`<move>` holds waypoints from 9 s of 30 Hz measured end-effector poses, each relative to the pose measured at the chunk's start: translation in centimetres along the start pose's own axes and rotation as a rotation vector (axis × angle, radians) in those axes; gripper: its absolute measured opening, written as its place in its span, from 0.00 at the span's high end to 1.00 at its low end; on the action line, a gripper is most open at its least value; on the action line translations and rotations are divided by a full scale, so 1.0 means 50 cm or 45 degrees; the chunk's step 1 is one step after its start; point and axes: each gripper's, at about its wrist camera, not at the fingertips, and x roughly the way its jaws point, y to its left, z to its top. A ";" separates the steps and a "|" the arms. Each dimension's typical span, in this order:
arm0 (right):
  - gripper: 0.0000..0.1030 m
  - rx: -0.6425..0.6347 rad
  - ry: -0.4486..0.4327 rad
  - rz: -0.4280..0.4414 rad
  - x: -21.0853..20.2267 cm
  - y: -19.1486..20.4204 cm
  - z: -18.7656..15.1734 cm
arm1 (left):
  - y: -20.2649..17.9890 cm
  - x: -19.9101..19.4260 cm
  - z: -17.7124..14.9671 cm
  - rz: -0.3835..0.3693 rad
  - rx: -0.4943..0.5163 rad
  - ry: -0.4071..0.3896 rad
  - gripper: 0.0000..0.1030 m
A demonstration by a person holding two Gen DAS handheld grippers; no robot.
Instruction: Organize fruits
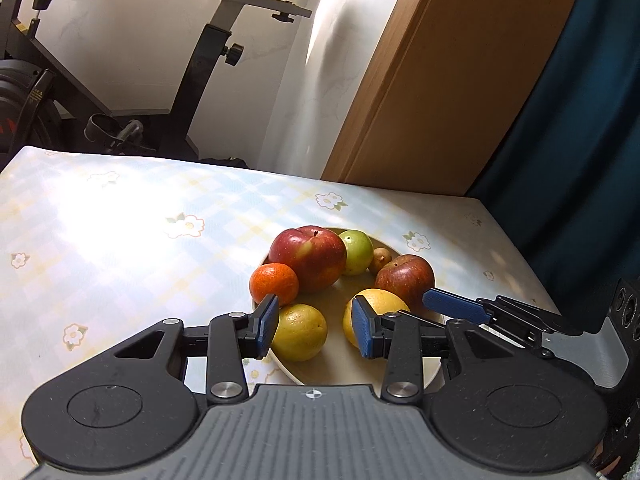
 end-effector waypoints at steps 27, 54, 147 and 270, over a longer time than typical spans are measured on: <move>0.53 -0.047 -0.093 -0.126 -0.172 0.000 -0.198 | -0.023 -0.120 -0.159 0.118 -0.072 -0.056 0.58; 0.60 -0.245 0.006 0.015 -0.175 0.027 -0.225 | -0.039 -0.134 -0.219 0.184 -0.084 -0.097 0.58; 0.67 -0.120 0.081 -0.070 -0.131 -0.013 -0.211 | -0.042 -0.041 -0.151 -0.005 0.096 0.176 0.64; 0.63 -0.250 0.120 -0.096 -0.005 -0.097 -0.065 | -0.089 0.214 0.044 -0.059 0.268 0.154 0.70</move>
